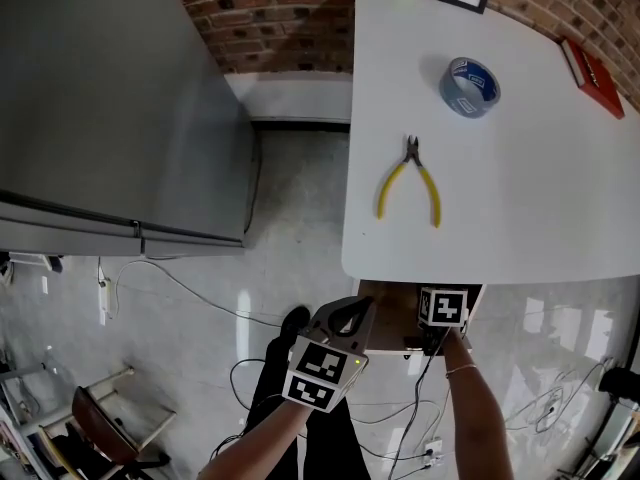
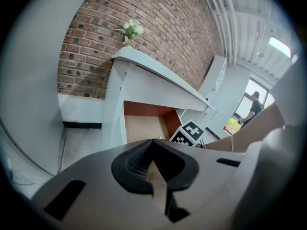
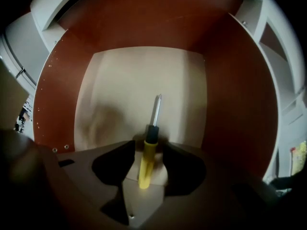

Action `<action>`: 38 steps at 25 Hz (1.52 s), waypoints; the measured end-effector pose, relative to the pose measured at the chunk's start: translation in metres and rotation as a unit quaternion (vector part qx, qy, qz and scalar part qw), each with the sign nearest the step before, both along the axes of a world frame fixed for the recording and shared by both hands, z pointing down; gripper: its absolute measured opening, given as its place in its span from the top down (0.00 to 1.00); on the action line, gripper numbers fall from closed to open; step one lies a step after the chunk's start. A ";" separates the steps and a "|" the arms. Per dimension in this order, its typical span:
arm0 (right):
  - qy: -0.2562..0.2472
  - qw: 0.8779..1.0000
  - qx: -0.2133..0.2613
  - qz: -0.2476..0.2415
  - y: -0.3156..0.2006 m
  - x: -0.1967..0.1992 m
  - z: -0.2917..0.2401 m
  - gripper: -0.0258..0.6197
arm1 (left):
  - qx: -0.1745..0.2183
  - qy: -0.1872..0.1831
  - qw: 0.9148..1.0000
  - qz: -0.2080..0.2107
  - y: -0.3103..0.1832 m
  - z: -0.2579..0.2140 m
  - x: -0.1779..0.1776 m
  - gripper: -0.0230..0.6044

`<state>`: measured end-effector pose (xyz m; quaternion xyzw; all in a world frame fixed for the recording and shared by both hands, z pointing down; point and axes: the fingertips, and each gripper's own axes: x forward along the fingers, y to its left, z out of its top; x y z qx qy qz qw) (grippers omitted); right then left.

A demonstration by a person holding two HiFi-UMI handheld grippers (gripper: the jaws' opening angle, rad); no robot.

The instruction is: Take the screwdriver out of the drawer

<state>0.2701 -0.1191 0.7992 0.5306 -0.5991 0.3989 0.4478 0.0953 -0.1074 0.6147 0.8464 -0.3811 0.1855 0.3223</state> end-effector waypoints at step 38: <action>-0.003 1.000 0.006 0.014 0.007 -0.002 -0.014 0.84 | -0.002 -0.013 1.000 0.007 -0.005 0.001 -0.001 0.98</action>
